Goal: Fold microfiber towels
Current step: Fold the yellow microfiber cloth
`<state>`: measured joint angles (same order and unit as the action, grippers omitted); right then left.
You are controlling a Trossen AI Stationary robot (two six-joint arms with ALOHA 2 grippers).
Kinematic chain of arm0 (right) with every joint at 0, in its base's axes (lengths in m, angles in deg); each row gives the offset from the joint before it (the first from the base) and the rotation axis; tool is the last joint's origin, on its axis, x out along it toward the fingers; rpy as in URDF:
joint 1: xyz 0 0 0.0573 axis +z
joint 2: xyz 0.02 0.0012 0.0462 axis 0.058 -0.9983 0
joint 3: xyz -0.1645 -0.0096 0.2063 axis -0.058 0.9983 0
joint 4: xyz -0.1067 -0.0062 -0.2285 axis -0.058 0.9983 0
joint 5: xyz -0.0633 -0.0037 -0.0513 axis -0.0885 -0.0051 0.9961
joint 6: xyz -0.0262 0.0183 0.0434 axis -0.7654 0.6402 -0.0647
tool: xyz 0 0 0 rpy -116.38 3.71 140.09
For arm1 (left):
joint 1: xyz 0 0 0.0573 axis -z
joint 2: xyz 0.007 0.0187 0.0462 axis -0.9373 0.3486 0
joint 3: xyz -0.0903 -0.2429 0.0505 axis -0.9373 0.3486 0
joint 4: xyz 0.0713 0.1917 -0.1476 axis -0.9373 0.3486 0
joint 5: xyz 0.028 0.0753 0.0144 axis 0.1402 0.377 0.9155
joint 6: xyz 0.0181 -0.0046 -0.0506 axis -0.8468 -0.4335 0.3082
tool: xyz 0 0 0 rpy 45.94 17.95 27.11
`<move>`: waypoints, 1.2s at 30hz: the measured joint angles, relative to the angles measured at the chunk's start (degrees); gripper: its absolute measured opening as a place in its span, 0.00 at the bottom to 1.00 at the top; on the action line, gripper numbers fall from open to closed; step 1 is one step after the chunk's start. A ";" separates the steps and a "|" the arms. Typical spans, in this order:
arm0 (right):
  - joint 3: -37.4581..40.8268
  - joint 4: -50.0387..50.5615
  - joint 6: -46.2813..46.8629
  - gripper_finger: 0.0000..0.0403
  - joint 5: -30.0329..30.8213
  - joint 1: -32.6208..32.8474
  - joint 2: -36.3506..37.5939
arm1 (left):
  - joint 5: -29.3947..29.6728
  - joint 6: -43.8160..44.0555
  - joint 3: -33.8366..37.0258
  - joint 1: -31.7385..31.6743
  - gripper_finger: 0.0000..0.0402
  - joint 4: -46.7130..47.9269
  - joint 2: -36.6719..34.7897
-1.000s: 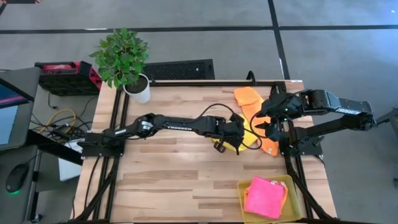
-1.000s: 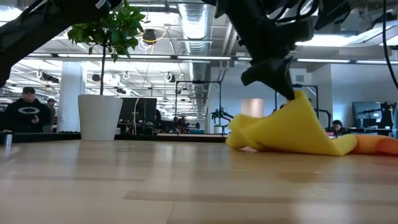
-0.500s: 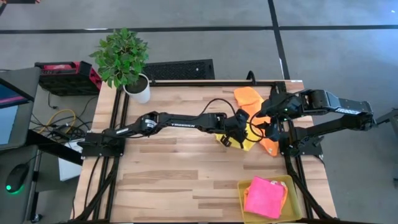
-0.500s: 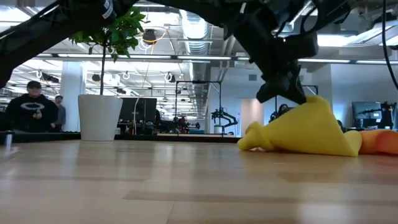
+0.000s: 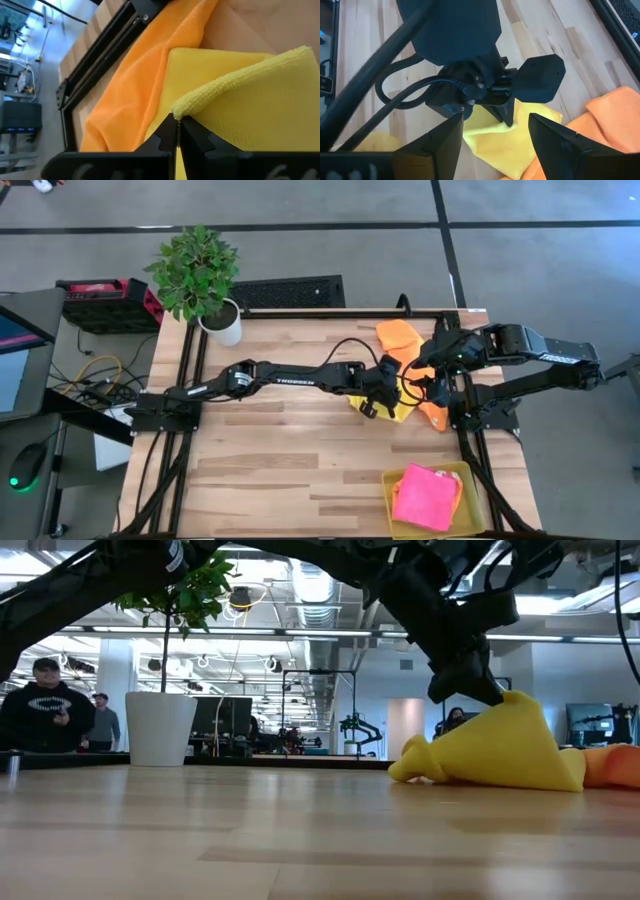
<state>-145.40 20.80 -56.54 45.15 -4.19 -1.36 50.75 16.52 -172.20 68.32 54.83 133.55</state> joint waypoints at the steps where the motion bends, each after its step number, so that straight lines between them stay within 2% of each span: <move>1: 0.00 0.00 0.00 0.62 0.00 0.00 0.00 | 0.00 0.53 0.00 0.00 0.00 -0.01 0.00; 6: 0.00 0.00 0.00 0.62 0.00 0.00 0.00 | 0.12 2.83 0.00 0.00 0.00 0.13 0.00; 12: 0.00 0.00 0.00 0.62 0.00 0.00 0.00 | 3.20 1.57 0.00 0.20 0.00 0.30 0.00; 18: 0.00 0.01 0.00 0.62 0.00 0.00 0.00 | -2.04 2.24 0.00 0.22 0.01 0.91 0.00; 22: 0.00 0.01 0.00 0.62 0.00 0.00 0.00 | -3.30 1.90 0.00 0.24 0.06 1.05 0.00; 31: 0.00 0.02 0.00 0.62 0.00 0.01 0.00 | -2.12 3.41 0.02 0.17 0.25 1.07 0.00; 36: 0.00 0.02 -0.31 0.62 0.00 0.00 0.00 | 4.89 3.95 -0.54 0.67 0.29 1.57 0.00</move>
<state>-145.40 20.83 -56.84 45.15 -4.19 -1.36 55.64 20.47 -172.74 68.98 56.40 133.55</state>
